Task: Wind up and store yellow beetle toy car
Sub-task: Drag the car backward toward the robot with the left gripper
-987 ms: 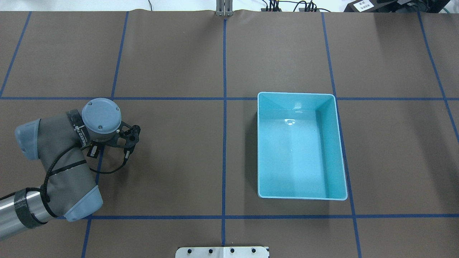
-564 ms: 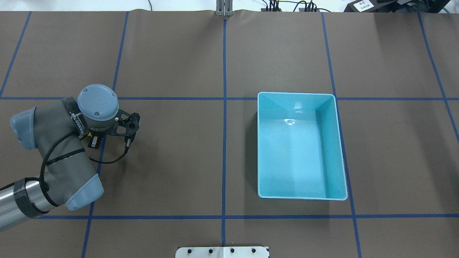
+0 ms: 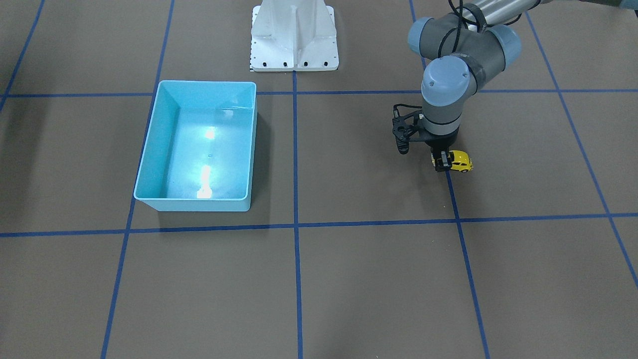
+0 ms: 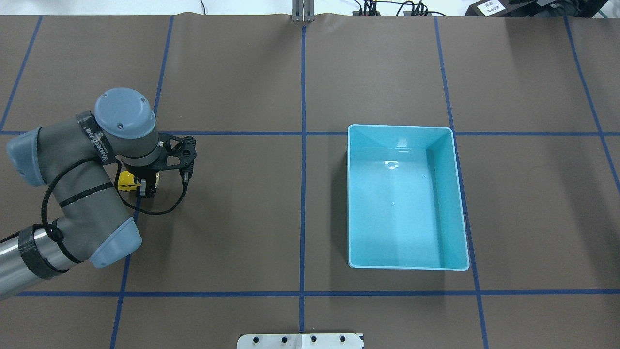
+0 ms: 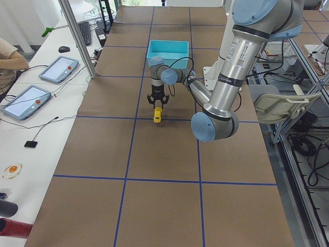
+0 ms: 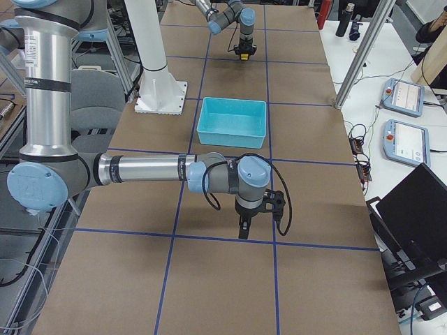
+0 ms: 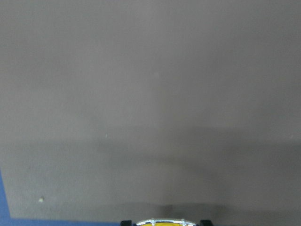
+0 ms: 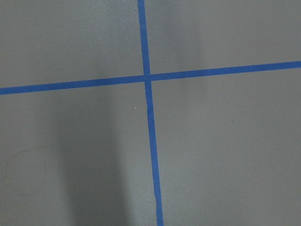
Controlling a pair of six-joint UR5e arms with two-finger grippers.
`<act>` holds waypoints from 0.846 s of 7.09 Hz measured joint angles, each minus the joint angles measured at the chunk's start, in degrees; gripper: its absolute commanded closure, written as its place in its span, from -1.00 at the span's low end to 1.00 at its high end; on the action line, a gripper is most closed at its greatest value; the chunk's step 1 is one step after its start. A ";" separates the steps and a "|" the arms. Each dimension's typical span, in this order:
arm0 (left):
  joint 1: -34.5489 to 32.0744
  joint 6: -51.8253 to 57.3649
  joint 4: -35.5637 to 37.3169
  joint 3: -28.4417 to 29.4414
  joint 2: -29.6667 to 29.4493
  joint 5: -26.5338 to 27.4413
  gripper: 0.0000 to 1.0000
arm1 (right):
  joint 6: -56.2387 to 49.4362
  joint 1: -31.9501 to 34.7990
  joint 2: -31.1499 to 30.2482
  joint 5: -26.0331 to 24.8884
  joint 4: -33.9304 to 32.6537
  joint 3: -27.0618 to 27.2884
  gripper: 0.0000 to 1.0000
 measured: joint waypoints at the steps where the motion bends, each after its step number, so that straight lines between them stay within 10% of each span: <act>1: 0.01 1.00 -0.79 0.11 0.04 -1.23 1.00 | 0.00 -0.02 0.01 0.00 0.00 0.04 -0.99; 6: 0.29 5.74 -3.03 1.13 0.63 -1.70 1.00 | -0.09 -0.02 -0.08 0.00 -0.01 -0.05 -0.99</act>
